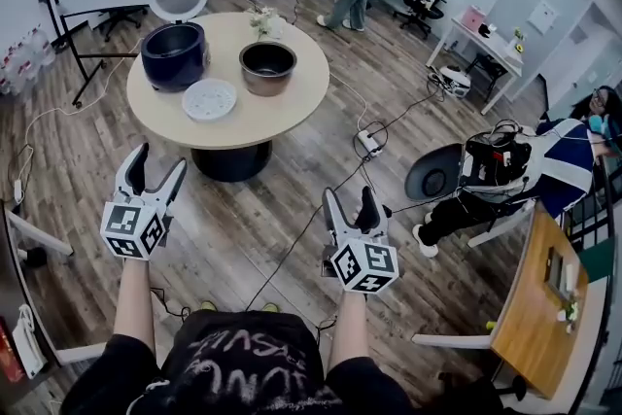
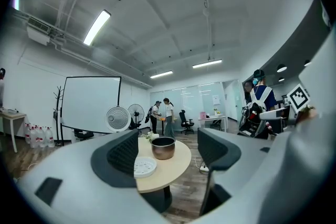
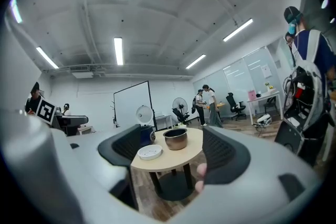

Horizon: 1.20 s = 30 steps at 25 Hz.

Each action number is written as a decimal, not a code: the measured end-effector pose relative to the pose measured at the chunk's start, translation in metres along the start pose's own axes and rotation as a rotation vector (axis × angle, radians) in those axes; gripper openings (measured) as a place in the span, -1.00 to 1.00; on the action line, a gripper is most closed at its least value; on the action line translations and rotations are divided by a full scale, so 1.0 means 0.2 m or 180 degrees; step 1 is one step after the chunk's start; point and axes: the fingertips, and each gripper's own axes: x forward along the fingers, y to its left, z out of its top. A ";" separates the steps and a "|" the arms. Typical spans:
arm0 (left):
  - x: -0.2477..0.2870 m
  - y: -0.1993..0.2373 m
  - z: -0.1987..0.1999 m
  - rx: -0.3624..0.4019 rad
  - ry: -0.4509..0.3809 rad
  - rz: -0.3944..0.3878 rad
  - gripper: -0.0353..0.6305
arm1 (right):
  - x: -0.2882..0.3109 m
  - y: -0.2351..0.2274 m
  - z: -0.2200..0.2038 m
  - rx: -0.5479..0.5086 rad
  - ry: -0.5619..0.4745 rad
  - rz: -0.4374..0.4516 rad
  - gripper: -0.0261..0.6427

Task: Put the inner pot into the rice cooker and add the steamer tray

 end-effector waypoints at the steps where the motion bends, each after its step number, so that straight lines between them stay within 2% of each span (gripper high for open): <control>1: 0.00 -0.02 0.00 0.0002 -0.0004 0.0022 0.16 | 0.00 -0.02 0.00 0.0005 0.0001 0.0011 0.17; 9: 0.05 -0.13 -0.04 -0.0026 0.0037 0.0107 0.16 | 0.05 -0.13 -0.03 0.0074 0.0048 0.0097 0.17; 18: 0.25 -0.11 -0.09 -0.0119 0.0007 0.0143 0.16 | 0.22 -0.23 -0.07 0.0132 0.0052 0.0121 0.17; 30: 0.81 0.21 -0.21 -0.0279 0.0026 0.0133 0.16 | 0.87 -0.26 -0.11 0.0086 0.0121 0.0113 0.16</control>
